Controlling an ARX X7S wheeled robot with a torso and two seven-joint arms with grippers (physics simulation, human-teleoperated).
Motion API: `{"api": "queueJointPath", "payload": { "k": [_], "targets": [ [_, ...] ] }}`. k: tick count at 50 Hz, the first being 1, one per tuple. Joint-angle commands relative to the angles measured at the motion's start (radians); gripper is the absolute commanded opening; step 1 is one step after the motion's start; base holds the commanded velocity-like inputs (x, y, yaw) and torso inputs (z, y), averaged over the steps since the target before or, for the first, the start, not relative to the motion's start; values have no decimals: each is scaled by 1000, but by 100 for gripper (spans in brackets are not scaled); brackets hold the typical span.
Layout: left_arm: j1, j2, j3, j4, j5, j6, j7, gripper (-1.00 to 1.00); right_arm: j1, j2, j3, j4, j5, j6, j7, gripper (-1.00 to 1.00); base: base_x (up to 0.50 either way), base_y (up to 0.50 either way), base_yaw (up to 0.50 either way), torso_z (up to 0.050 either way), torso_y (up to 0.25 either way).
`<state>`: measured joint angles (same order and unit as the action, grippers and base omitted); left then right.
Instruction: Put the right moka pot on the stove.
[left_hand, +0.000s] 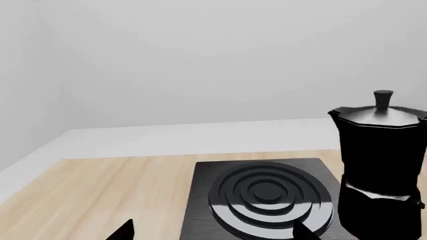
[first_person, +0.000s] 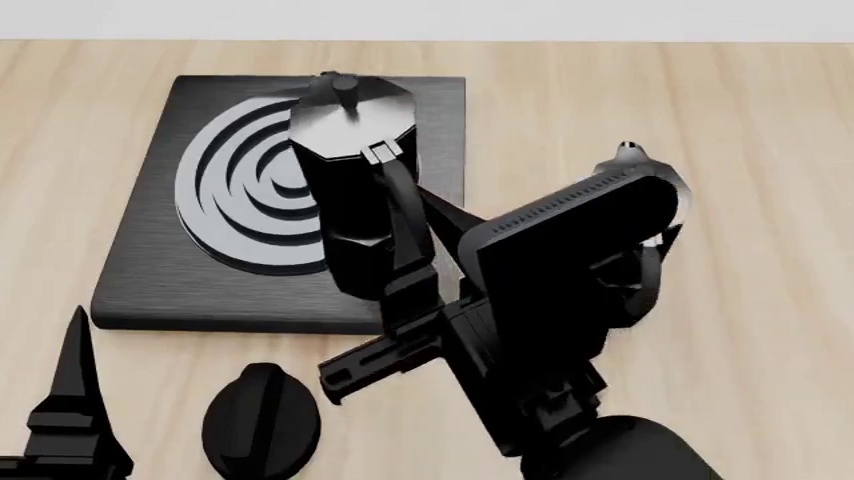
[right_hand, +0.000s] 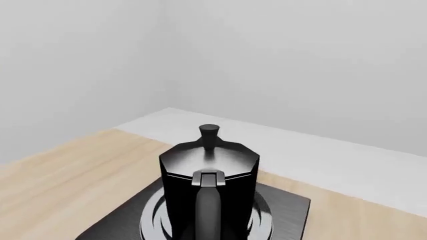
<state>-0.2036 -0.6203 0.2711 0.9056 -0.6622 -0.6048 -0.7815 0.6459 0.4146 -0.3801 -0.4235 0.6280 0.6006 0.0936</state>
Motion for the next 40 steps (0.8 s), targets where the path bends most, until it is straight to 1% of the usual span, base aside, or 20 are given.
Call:
{"api": "queueJointPath", "payload": {
  "k": [1,22,31,40],
  "targets": [
    [-2,-3,1,1,-3,2,-3,100,77,-55,-48,100,-60,-39,-48,-100,0,0,0,0,0],
    [5,-7,9,-4,3,21,3,100,173,-126,-91,260,-100,-94,-93,-100,0,0,0,0,1],
    [2,-10,8,-2,-2,20,0,100,231,-175,-112,389,-127,-143,-128,-100,0,0,0,1,1],
    [-1,-12,14,-2,-5,17,0,100,284,-241,-130,570,-157,-250,-189,-100,0,0,0,0,1]
  ]
}}
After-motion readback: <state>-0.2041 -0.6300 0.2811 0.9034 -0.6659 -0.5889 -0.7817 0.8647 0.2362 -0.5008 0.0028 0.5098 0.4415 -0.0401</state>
